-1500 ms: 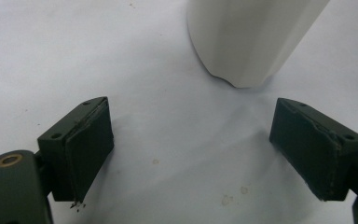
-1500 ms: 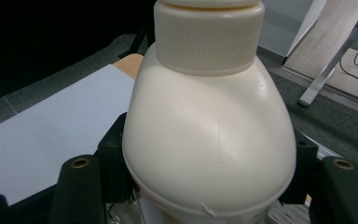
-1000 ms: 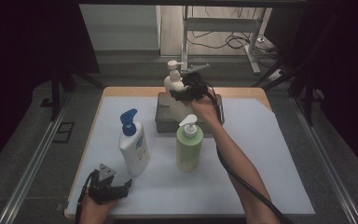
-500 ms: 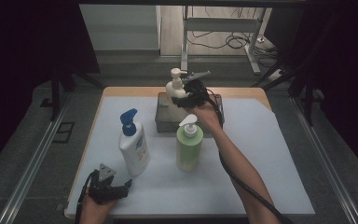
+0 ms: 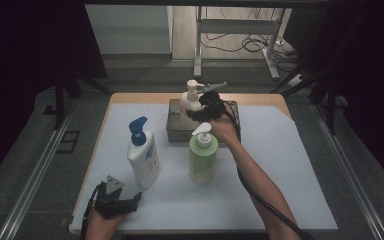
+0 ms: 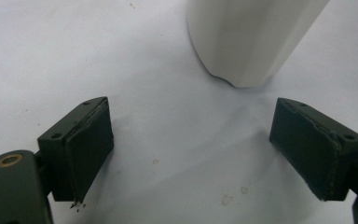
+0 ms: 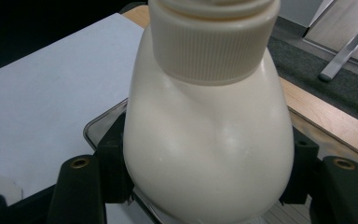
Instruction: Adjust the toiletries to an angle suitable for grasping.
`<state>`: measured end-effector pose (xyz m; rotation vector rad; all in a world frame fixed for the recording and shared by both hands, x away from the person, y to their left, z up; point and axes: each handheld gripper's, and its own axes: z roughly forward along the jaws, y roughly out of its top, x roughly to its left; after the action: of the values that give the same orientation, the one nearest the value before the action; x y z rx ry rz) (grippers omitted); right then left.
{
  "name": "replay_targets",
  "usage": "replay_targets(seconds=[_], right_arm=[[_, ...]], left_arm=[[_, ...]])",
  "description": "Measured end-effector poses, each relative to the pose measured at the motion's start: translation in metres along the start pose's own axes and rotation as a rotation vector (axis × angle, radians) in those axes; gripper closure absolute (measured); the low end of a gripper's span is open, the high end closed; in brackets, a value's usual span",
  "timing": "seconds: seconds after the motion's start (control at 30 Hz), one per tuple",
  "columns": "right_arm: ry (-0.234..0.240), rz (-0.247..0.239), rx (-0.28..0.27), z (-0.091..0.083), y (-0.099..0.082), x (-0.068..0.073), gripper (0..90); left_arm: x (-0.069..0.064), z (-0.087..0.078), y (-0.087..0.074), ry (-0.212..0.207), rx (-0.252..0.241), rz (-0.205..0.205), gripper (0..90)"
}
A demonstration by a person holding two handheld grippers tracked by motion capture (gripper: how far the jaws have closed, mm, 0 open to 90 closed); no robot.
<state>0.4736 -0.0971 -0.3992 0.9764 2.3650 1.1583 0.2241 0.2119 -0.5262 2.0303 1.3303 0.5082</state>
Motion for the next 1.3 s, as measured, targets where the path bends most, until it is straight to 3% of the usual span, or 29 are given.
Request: replay_targets(seconds=[0.23,0.6,1.03,1.3], right_arm=[[0.008,-0.002,0.014,-0.001,-0.001,-0.001,35.6],[0.045,-0.002,-0.006,0.001,-0.006,-0.006,32.4],[0.059,-0.014,-0.029,-0.023,-0.021,-0.008,33.6],[0.08,0.01,-0.032,-0.038,-0.034,-0.015,37.3]], left_arm=[[0.0,0.0,0.0,0.001,0.0,0.0,13.0],[0.0,0.0,0.0,0.001,-0.001,0.0,13.0],[0.0,0.0,0.0,0.001,-0.004,-0.001,13.0],[0.0,0.0,0.0,0.0,-0.003,0.0,13.0]])
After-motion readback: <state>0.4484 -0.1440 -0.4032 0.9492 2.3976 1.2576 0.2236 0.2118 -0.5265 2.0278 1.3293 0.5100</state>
